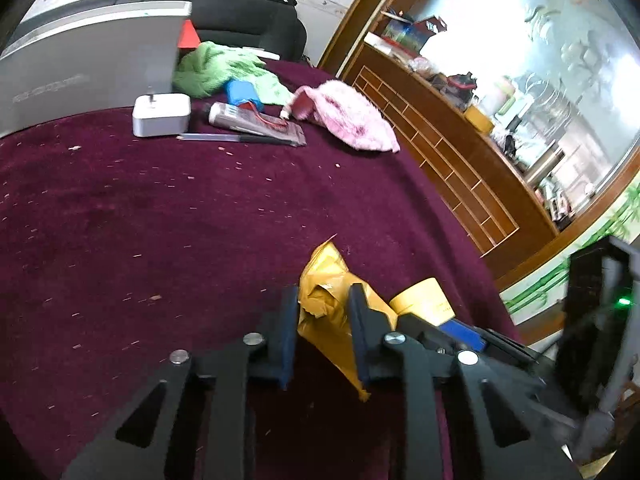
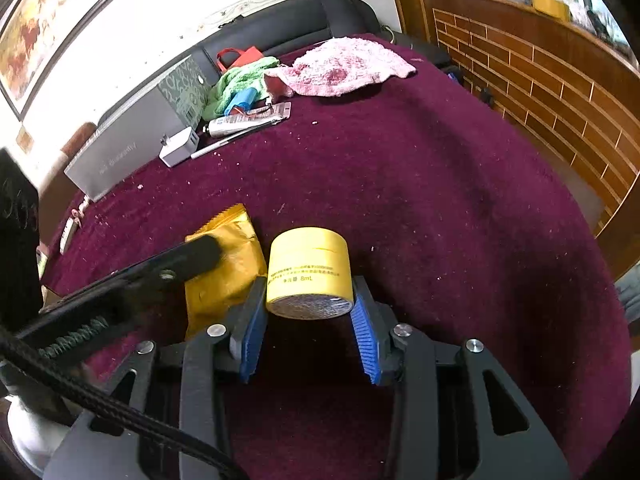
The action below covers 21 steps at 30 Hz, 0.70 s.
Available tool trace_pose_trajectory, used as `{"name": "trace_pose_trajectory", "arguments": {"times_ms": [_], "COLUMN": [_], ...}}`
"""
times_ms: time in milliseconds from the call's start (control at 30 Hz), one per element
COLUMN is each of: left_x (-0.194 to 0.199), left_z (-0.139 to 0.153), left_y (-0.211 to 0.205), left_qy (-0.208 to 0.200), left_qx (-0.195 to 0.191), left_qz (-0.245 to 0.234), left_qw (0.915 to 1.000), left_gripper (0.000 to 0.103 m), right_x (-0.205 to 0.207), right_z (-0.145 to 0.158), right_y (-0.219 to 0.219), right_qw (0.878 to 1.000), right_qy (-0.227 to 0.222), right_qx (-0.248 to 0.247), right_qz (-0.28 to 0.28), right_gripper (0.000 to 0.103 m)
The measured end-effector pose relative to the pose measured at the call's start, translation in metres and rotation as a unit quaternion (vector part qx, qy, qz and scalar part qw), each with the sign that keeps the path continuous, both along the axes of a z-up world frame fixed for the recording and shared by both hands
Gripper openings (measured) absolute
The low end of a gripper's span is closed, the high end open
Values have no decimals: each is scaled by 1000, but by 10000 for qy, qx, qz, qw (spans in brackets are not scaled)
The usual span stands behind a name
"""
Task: Organize objects
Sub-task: 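Lift the cracker packet with the left gripper while the right holds the tape roll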
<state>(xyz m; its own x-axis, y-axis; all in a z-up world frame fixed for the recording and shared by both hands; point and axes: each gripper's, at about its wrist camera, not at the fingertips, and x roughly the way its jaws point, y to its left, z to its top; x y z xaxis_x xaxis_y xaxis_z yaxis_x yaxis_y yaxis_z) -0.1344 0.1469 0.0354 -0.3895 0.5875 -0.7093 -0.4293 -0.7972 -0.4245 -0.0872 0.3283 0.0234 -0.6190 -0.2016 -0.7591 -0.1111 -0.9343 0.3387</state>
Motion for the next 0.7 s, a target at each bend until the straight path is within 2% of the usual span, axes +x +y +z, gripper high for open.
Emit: {"name": "trace_pose_trajectory", "arguments": {"times_ms": [133,267,400,567,633,700], "left_x": [12,29,54,90,100,104], "left_z": [7,24,47,69,71,68], "left_y": [-24,-65,-114,-178,-192,-193], "left_qy": [56,208,547,815,793,755], "left_qx": [78,277,183,163,117,-109], "left_qz": [92,375,746,1133,1180,1060], "left_qw": [9999,9987,9955,9901,9898,9914], "left_gripper": [16,14,2,2,2,2], "right_x": [-1,1,0,1,3,4], "right_z": [0,3,2,3,3,3], "right_y": [-2,-5,-10,-23,-26,-32], "right_qw": [10000,9998,9996,9995,9994,9993], "right_qy": [15,102,120,146,165,169], "right_qx": [2,-105,-184,-28,17,24], "right_qz": [1,94,177,281,293,342], "right_gripper": [38,38,38,38,38,38]}}
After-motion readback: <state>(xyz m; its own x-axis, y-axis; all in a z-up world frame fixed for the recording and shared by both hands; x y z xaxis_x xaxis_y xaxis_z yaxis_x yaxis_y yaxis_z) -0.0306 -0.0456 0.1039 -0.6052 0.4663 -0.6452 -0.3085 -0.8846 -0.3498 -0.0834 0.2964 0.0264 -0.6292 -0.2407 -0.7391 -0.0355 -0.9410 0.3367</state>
